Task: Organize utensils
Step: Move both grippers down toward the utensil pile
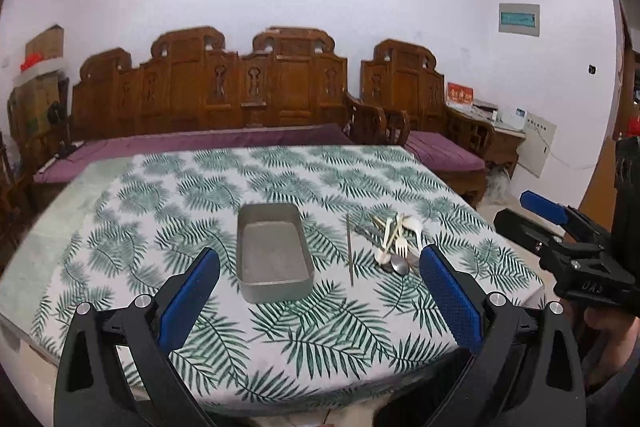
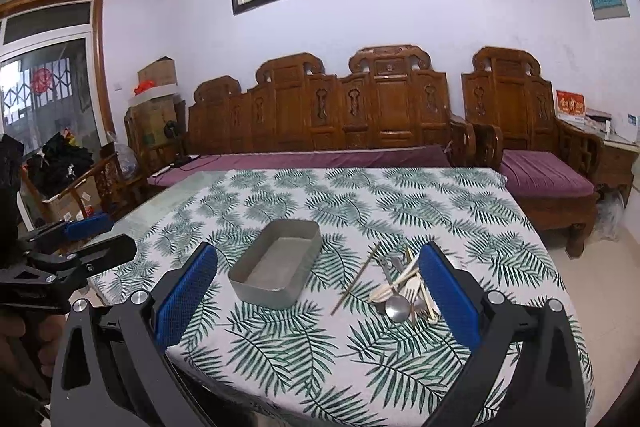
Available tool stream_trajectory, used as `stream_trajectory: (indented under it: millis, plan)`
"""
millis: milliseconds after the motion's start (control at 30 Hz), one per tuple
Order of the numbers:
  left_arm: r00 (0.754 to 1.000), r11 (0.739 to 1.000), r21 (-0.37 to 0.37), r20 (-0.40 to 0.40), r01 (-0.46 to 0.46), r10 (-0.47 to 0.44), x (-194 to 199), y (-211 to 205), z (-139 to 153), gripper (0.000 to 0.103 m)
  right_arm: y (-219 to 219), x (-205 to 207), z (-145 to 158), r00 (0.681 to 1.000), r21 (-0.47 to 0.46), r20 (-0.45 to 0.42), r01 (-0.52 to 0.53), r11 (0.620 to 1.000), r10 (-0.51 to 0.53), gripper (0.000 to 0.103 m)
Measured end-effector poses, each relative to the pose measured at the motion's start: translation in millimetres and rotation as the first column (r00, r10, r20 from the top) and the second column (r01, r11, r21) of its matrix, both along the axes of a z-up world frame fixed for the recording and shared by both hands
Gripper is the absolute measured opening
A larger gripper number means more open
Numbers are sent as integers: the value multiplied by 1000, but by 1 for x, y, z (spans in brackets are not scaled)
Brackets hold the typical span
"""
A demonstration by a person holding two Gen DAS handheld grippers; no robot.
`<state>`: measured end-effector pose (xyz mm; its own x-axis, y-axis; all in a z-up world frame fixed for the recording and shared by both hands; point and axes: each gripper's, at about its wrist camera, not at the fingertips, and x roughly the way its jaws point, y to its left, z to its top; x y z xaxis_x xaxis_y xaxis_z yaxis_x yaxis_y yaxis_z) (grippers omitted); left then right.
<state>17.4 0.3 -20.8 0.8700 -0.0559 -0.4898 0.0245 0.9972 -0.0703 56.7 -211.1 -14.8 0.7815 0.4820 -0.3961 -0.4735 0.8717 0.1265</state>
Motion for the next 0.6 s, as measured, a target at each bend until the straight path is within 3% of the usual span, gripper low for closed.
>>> stream_trajectory:
  millis: [267, 600]
  plan:
    - [995, 999, -6, -84, 43, -44, 26, -3, -26, 97, -12, 25, -31, 998, -28, -47, 32, 999, -34, 100]
    - [979, 988, 70, -161, 136, -123, 71, -20, -48, 97, -23, 62, -51, 992, -87, -122, 34, 996, -45, 92]
